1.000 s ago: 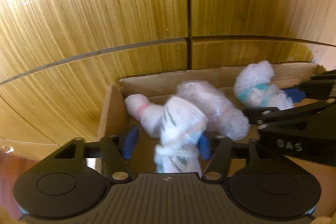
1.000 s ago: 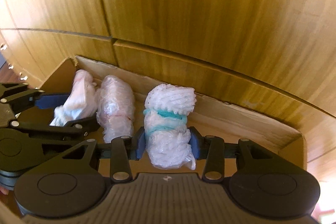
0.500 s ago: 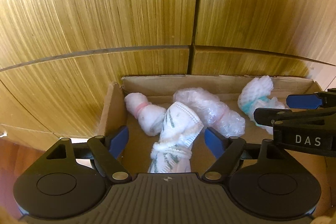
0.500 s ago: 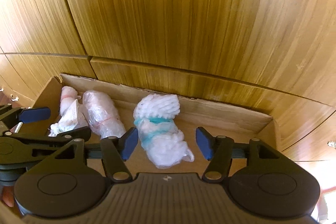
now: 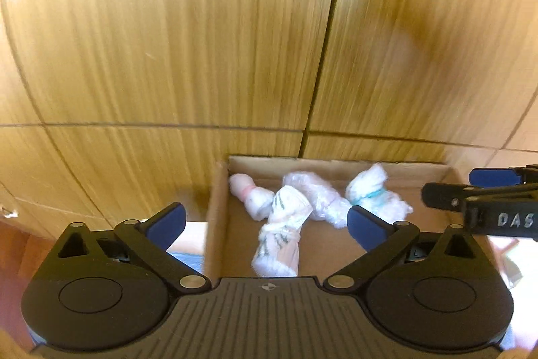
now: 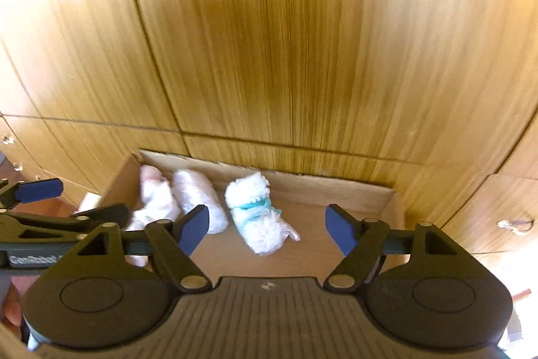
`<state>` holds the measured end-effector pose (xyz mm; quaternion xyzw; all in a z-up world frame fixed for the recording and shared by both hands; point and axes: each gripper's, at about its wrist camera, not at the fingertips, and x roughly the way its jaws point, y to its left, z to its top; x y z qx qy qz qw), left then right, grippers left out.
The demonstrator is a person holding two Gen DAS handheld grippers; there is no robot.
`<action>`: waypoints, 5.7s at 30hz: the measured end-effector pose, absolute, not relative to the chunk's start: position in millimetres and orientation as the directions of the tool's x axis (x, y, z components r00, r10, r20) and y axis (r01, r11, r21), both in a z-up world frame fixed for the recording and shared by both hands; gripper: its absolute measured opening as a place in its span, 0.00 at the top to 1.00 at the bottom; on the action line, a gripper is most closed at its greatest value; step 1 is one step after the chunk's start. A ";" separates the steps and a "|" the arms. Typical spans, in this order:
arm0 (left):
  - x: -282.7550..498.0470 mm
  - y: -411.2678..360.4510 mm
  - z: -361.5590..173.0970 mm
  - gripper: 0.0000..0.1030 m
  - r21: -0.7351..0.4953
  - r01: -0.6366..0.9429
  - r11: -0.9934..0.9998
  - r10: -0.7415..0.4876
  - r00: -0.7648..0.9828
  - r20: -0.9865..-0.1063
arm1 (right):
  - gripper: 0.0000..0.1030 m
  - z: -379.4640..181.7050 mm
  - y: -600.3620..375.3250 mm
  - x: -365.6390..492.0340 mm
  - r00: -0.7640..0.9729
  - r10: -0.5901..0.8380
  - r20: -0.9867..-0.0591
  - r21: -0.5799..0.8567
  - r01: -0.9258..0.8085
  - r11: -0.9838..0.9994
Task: Organize objects
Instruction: 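Move both grippers back over the toys on the towel, then grasp the blue plush fish with the left gripper while the right grasps the pink-striped bundle, then carry the blue fish and pink-striped bundle into the box and release both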
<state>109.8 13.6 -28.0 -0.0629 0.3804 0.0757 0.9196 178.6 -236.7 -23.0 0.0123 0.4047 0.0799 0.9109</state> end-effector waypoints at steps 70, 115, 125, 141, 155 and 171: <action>-144.7 -47.4 -123.7 0.19 -0.058 -0.063 0.996 0.005 0.716 -0.698 | 0.49 -90.5 -255.0 -101.8 0.652 0.382 -0.655 -0.102 -0.578 0.810; 75.6 -91.5 2.1 0.19 -0.005 0.259 0.966 -0.202 0.741 -0.641 | 0.49 23.1 -322.0 24.2 0.776 0.274 -0.568 -0.241 -0.475 0.846; 184.8 -125.2 -55.0 0.18 0.087 0.368 0.926 -0.218 0.707 -0.673 | 0.49 -8.0 -310.7 94.0 0.741 0.257 -0.620 -0.307 -0.531 0.790; 244.7 -128.9 -129.2 0.18 0.178 0.473 0.863 -0.189 0.629 -0.754 | 0.49 -67.5 -273.6 163.4 0.679 0.247 -0.691 -0.367 -0.624 0.690; 262.5 -122.5 -142.7 0.16 0.160 0.430 0.888 -0.169 0.631 -0.757 | 0.49 -109.3 -262.8 214.3 0.628 0.191 -0.754 -0.427 -0.691 0.583; 274.7 -125.1 -136.8 0.10 0.141 0.393 0.909 -0.158 0.636 -0.756 | 0.37 -108.1 -267.1 213.5 0.644 0.196 -0.739 -0.436 -0.680 0.590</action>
